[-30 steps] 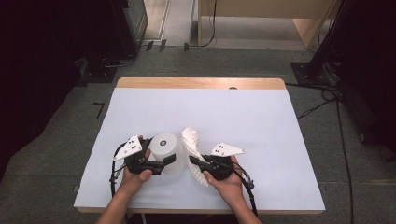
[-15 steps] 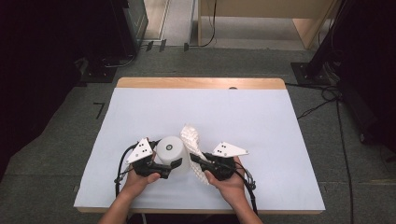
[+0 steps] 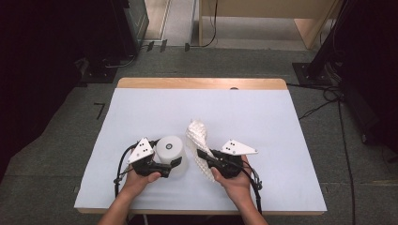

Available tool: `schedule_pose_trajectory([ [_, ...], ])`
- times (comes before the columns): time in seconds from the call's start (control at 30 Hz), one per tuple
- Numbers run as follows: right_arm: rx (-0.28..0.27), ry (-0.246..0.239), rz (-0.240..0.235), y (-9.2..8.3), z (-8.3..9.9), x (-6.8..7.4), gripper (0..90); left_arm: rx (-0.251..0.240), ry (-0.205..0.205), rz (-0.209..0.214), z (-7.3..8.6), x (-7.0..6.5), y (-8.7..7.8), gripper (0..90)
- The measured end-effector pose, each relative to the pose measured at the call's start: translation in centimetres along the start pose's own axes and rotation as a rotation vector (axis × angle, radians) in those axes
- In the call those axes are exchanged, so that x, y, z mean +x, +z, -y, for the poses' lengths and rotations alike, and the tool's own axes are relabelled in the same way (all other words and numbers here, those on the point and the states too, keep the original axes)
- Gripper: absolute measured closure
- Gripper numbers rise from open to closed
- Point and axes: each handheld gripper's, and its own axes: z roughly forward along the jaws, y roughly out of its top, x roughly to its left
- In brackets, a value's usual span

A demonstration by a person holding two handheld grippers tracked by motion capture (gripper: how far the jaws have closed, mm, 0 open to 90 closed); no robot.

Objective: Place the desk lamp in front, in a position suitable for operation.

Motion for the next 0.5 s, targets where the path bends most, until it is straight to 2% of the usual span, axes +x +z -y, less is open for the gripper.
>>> schedule_pose_trajectory([
  [0.17, 0.029, -0.024, -0.041, 1.0, 0.5, 1.0, 80.0, 0.003, 0.018, 0.012, -0.1, -0.7, 0.3, 8.9],
  [0.4, 0.101, -0.013, -0.057, 2.5, 1.9, 1.1, 80.0, -0.042, -0.012, 0.009, -0.6, 0.0, -0.7, 8.9],
  [0.5, 0.106, -0.017, -0.063, 2.7, 2.1, 1.3, 80.0, -0.041, -0.014, 0.008, -0.6, 0.1, -0.7, 8.9],
])
